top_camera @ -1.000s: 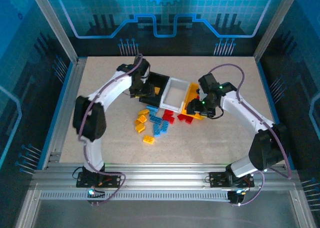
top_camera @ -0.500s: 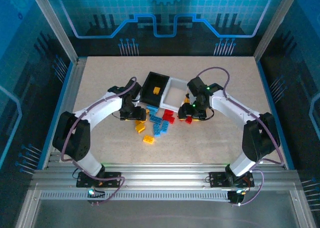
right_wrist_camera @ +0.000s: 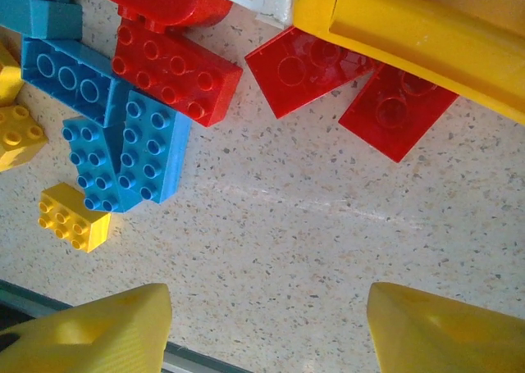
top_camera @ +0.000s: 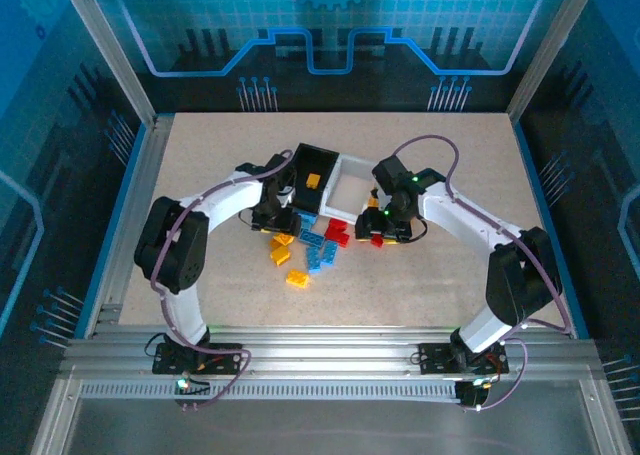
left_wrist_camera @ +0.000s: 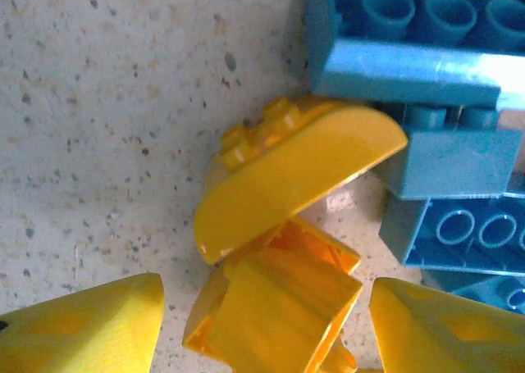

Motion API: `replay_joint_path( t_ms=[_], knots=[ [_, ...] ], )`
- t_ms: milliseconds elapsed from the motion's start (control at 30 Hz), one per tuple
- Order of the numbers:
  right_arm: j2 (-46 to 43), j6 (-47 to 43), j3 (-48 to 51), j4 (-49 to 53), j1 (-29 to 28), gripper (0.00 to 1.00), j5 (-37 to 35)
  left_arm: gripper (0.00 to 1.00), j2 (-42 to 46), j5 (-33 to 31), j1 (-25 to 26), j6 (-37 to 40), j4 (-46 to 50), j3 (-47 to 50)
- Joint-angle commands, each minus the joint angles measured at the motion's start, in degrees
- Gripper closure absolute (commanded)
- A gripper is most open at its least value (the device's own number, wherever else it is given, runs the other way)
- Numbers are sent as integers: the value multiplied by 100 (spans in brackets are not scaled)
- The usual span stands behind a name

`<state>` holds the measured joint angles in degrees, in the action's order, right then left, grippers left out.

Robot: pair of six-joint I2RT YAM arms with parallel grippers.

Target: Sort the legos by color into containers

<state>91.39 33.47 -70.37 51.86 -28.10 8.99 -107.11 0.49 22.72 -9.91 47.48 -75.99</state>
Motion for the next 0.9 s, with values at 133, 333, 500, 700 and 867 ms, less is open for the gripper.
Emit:
replay_joint_path(
  t_ms=[133,333,500,700,867],
  knots=[
    [-139,148,-30,144,-70,34,-169,36,-437,208,-66,295,94,-347],
    [-110,157,-16,129,-69,34,-238,44,-486,337,-66,277,128,-282],
    [-62,183,32,44,-71,34,-223,55,-396,312,-90,249,166,-234],
    [9,147,-12,18,-78,35,-188,56,-214,337,-154,100,259,-250],
    [28,108,-43,9,-82,34,-171,56,32,415,-272,-67,471,-395]
  ],
)
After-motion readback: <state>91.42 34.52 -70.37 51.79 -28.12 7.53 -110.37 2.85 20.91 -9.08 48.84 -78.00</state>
